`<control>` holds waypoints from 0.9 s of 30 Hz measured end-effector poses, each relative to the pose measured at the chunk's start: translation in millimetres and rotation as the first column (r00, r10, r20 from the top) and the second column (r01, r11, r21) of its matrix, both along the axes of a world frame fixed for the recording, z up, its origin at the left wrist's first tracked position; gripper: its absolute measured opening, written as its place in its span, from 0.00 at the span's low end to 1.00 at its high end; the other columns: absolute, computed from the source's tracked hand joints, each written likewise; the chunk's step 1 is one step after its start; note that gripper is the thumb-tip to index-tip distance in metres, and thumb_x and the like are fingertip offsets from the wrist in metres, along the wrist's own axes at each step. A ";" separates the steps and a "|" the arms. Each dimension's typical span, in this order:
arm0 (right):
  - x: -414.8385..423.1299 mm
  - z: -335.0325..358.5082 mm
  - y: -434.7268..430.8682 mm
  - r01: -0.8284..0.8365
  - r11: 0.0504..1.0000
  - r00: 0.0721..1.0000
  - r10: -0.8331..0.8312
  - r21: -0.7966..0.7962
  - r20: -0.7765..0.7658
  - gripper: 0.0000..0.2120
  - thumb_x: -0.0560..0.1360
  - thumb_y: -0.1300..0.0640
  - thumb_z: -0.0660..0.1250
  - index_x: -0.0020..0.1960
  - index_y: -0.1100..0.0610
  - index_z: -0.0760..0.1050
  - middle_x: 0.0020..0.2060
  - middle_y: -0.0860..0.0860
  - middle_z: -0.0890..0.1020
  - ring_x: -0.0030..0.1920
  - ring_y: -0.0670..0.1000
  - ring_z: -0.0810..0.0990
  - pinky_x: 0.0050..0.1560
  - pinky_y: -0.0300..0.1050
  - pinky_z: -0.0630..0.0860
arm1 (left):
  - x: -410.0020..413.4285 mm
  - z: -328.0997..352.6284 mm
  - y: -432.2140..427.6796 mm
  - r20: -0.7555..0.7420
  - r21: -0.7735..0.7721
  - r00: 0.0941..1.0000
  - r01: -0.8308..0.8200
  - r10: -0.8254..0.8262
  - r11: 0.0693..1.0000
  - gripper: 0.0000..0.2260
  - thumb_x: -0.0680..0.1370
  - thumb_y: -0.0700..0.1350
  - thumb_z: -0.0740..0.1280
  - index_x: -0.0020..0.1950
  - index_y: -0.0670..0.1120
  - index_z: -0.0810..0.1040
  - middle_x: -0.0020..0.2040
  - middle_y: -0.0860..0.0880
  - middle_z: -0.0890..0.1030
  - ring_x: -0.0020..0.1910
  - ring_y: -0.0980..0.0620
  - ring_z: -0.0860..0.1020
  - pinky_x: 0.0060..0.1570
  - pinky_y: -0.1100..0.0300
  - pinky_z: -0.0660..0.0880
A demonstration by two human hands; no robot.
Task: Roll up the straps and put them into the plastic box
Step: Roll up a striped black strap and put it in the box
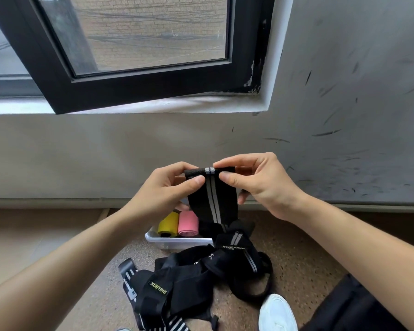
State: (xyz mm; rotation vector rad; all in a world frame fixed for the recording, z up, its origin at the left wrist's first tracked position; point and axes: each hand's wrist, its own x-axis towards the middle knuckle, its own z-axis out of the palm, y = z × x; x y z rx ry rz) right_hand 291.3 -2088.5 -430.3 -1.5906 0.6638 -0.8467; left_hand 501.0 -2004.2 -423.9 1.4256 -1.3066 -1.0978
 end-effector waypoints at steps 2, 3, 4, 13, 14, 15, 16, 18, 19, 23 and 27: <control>1.6 -2.3 -0.1 0.022 0.999 1.000 -0.022 -0.036 -0.005 0.09 0.75 0.68 0.74 0.51 0.58 0.86 0.44 0.58 0.87 0.37 0.51 0.82 0.28 0.43 0.79 | -2.6 0.6 -0.5 -0.075 0.042 0.997 -0.018 0.021 0.999 0.08 0.80 0.45 0.69 0.57 0.44 0.83 0.46 0.49 0.85 0.45 0.54 0.82 0.39 0.59 0.82; 2.5 -3.8 0.3 0.027 0.998 1.000 -0.028 -0.053 -0.004 0.09 0.75 0.69 0.74 0.50 0.58 0.86 0.44 0.57 0.87 0.37 0.51 0.82 0.27 0.43 0.78 | -4.5 0.8 -0.9 -0.088 0.045 0.995 -0.037 0.041 0.998 0.08 0.80 0.46 0.70 0.56 0.45 0.83 0.47 0.48 0.85 0.45 0.54 0.82 0.39 0.59 0.82; 3.5 -5.3 1.3 0.029 0.997 1.000 -0.029 -0.067 0.001 0.09 0.74 0.70 0.74 0.50 0.59 0.86 0.44 0.56 0.87 0.37 0.51 0.81 0.27 0.43 0.78 | -6.2 0.7 -1.6 -0.086 0.038 0.995 -0.055 0.058 0.998 0.07 0.79 0.45 0.71 0.55 0.45 0.84 0.46 0.48 0.85 0.44 0.54 0.81 0.38 0.60 0.82; 6.5 -2.5 7.6 0.024 0.995 1.000 -0.023 0.101 -0.004 0.15 0.77 0.57 0.73 0.63 0.53 0.79 0.47 0.54 0.83 0.45 0.50 0.84 0.29 0.46 0.81 | -3.3 -1.0 -0.4 -0.065 -0.083 0.992 -0.112 0.107 0.990 0.04 0.77 0.37 0.72 0.49 0.44 0.80 0.44 0.45 0.83 0.41 0.51 0.82 0.32 0.59 0.82; 7.2 -1.3 7.6 0.024 0.991 1.000 -0.021 0.129 -0.023 0.15 0.79 0.54 0.70 0.64 0.54 0.78 0.48 0.55 0.83 0.47 0.51 0.84 0.29 0.47 0.82 | -3.3 -1.4 -0.5 -0.060 -0.111 0.992 -0.119 0.113 0.987 0.04 0.77 0.36 0.73 0.48 0.44 0.80 0.43 0.45 0.83 0.40 0.52 0.83 0.32 0.59 0.82; 7.6 -0.5 8.3 0.017 0.990 0.999 -0.011 0.140 -0.041 0.15 0.80 0.51 0.68 0.64 0.55 0.79 0.50 0.57 0.84 0.48 0.51 0.84 0.29 0.47 0.82 | -3.7 -1.8 -0.7 -0.056 -0.136 0.992 -0.124 0.117 0.983 0.05 0.77 0.35 0.73 0.48 0.44 0.79 0.43 0.45 0.83 0.40 0.52 0.83 0.32 0.59 0.82; 8.0 -0.1 9.5 0.008 0.990 0.999 -0.001 0.139 -0.054 0.16 0.80 0.49 0.66 0.63 0.57 0.80 0.51 0.59 0.83 0.49 0.51 0.84 0.30 0.47 0.82 | -4.2 -2.5 -0.9 -0.044 -0.158 0.992 -0.124 0.118 0.980 0.06 0.77 0.34 0.73 0.47 0.43 0.79 0.44 0.44 0.83 0.39 0.51 0.84 0.32 0.59 0.82; 7.8 0.5 12.6 -0.005 0.993 0.997 0.013 0.121 -0.069 0.16 0.81 0.50 0.65 0.60 0.60 0.81 0.49 0.59 0.82 0.48 0.49 0.83 0.30 0.46 0.82 | -5.8 -3.7 -1.7 -0.007 -0.186 0.993 -0.114 0.115 0.976 0.07 0.77 0.33 0.73 0.45 0.42 0.77 0.46 0.41 0.83 0.39 0.49 0.83 0.32 0.57 0.82; 7.6 1.0 14.0 -0.008 0.993 0.997 0.017 0.114 -0.071 0.15 0.81 0.51 0.65 0.59 0.61 0.81 0.48 0.58 0.82 0.47 0.49 0.83 0.29 0.45 0.82 | -6.9 -4.7 -2.3 0.008 -0.189 0.993 -0.113 0.117 0.976 0.08 0.77 0.32 0.73 0.45 0.42 0.76 0.47 0.39 0.83 0.37 0.48 0.82 0.31 0.57 0.81; 6.0 2.2 13.9 -0.008 0.989 0.999 0.016 0.147 -0.049 0.10 0.80 0.58 0.69 0.58 0.63 0.82 0.45 0.55 0.80 0.43 0.47 0.81 0.28 0.43 0.80 | -11.5 -7.4 -1.6 0.044 -0.177 0.988 -0.138 0.148 0.974 0.08 0.77 0.32 0.73 0.45 0.41 0.75 0.49 0.38 0.82 0.33 0.50 0.79 0.27 0.59 0.75; 4.8 1.0 11.8 -0.023 0.973 1.000 0.024 0.230 0.000 0.09 0.80 0.61 0.69 0.58 0.63 0.82 0.47 0.57 0.80 0.45 0.52 0.82 0.28 0.42 0.79 | -15.1 -0.6 -0.1 -0.009 -0.098 0.989 -0.148 0.148 0.984 0.11 0.77 0.31 0.71 0.53 0.46 0.80 0.49 0.43 0.83 0.29 0.54 0.78 0.27 0.60 0.76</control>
